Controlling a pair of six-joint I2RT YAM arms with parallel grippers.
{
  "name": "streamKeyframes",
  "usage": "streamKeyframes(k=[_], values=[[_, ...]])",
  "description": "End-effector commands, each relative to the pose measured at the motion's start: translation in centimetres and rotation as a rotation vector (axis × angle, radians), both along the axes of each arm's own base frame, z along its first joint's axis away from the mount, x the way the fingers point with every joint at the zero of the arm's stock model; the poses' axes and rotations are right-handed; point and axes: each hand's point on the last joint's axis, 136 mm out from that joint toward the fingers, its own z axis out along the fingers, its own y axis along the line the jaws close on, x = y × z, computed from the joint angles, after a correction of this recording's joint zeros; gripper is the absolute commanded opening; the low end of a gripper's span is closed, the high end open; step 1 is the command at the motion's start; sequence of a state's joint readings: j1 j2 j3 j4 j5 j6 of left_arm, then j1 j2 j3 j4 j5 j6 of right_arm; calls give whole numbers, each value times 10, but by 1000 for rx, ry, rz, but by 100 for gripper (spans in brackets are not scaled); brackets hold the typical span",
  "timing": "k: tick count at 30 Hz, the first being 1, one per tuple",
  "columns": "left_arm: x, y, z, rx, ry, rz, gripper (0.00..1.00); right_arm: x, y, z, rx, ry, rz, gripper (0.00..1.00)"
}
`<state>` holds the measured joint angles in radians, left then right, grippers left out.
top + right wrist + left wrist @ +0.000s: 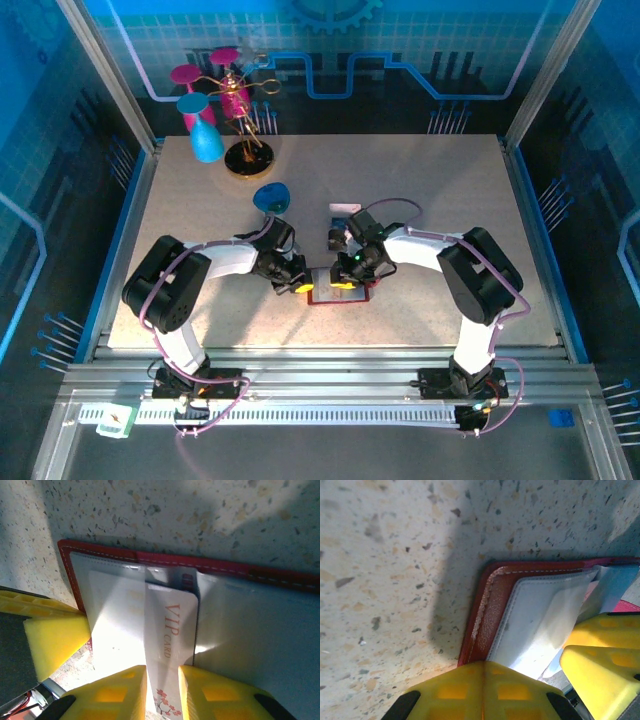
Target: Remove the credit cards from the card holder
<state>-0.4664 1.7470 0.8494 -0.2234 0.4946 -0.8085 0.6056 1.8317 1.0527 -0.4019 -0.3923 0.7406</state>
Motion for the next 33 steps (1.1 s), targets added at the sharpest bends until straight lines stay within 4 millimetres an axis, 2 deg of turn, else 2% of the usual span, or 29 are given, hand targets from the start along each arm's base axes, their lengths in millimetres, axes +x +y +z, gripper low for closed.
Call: streamKeyframes(k=[1, 5, 11, 14, 21, 33], values=[[-10, 10, -12, 55, 54, -6, 7, 6, -11, 4, -38, -16, -12, 25], [-5, 7, 0, 40, 30, -7, 7, 10, -2, 16, 47, -36, -23, 25], [5, 1, 29, 21, -30, -12, 8, 9, -10, 20, 72, -29, -46, 25], [5, -6, 35, 12, -38, -30, 8, 7, -12, 19, 82, -13, -45, 25], [0, -23, 25, 25, -7, -77, 7, 6, -12, 16, 120, 11, -40, 25], [-12, -11, -9, 116, 55, -93, 5, 4, -13, 3, 120, 37, -29, 25]])
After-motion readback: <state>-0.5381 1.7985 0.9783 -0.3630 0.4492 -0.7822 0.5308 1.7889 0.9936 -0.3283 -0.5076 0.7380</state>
